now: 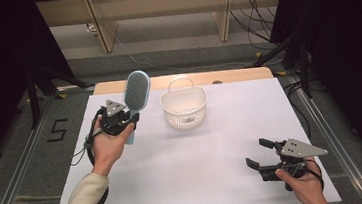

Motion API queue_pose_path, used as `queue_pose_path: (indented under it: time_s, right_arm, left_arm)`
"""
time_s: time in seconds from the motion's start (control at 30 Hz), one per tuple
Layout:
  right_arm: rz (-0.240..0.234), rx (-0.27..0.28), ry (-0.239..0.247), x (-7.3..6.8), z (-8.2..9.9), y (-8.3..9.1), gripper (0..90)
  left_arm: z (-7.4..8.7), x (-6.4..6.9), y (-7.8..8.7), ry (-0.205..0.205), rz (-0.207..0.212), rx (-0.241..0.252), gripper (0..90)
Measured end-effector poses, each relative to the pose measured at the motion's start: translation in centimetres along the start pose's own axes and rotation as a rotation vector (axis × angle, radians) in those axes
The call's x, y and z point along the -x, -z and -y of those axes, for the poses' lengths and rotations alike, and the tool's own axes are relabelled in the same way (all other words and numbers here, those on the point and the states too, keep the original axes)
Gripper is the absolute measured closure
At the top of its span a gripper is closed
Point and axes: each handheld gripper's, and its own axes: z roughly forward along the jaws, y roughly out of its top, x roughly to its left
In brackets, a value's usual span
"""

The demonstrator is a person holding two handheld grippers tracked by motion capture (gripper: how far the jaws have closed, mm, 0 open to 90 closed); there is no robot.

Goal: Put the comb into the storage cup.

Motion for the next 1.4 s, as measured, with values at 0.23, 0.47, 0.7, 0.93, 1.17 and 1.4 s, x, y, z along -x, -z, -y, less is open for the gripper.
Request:
queue_pose_path:
  time_s: [0.23,0.47,0.7,0.93,1.17,1.4]
  right_arm:
    - [0.0,-0.002,0.001,0.0,0.0,0.0,15.5]
    - [-0.002,-0.001,-0.001,0.0,0.0,0.0,15.5]
    - [-0.002,-0.001,-0.001,0.0,0.0,0.0,15.5]
    - [-0.002,0.0,-0.002,0.0,0.0,0.0,15.5]
    - [-0.001,-0.001,-0.003,0.0,0.0,0.0,15.5]
    - [0.0,0.0,-0.005,0.0,0.0,0.0,15.5]
  left_arm:
    - [-0.2,0.0,0.1,0.007,0.006,0.012,69.8]
    - [-0.3,0.1,0.2,0.002,0.007,0.02,69.9]
    - [-0.5,0.3,0.1,-0.01,0.012,0.026,69.9]
    - [-0.8,0.5,0.0,-0.015,0.017,0.033,69.9]
    - [-0.9,0.7,0.0,-0.013,0.02,0.038,69.9]
    - [-1.3,0.8,-0.1,-0.017,0.026,0.044,69.9]
